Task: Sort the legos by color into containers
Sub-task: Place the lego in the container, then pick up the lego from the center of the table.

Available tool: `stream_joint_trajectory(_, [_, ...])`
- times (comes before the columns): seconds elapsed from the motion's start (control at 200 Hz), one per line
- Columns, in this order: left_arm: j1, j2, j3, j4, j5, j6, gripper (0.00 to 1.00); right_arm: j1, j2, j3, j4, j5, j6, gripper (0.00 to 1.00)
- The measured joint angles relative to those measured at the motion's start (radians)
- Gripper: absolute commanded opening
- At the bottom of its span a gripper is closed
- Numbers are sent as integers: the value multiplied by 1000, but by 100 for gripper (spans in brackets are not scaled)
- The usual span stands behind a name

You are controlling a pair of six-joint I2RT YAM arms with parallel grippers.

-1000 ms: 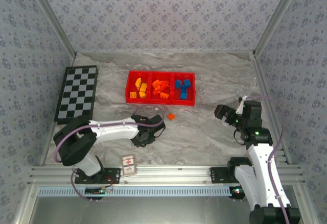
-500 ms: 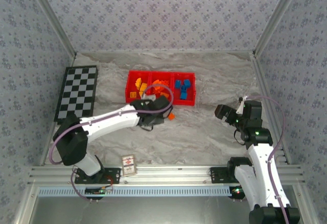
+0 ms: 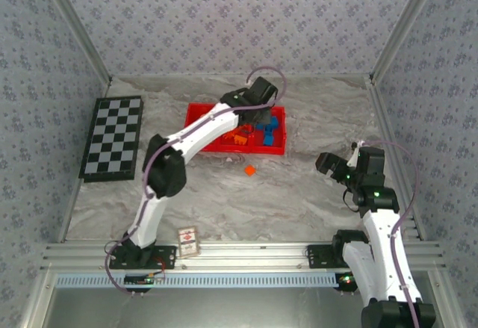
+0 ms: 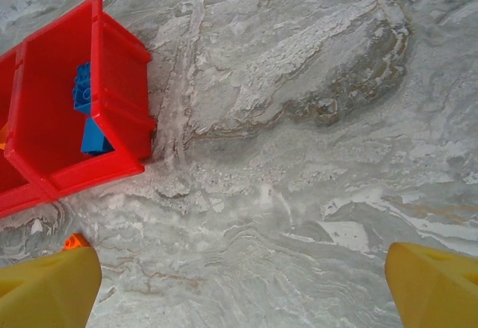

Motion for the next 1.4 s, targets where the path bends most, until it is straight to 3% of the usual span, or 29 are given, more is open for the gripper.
stream_joint_trajectory(0.16, [5, 218, 296, -74, 36, 59, 27, -21, -10, -2, 0, -2, 0, 100])
stream_joint_trajectory(0.245, [10, 277, 373, -90, 48, 80, 31, -21, -24, -4, 0, -8, 0, 100])
stream_joint_trajectory(0.725, [54, 303, 401, -65, 104, 116, 61, -21, -41, -12, 0, -9, 0, 100])
stream_joint_trajectory(1.014, [26, 297, 396, -64, 108, 163, 67, -21, -27, -13, 0, -9, 0, 100])
stream_joint_trajectory(1.184, [-8, 159, 215, -68, 32, 242, 81, -21, -11, -13, 0, -9, 0, 100])
stream_joint_trajectory(1.279, [-50, -13, -17, -37, -26, 290, 92, -21, 8, -13, 0, -8, 0, 100])
stream_joint_trajectory(1.399, [-115, -241, -317, 21, -43, 335, 95, -21, 20, -13, -1, -3, 0, 100])
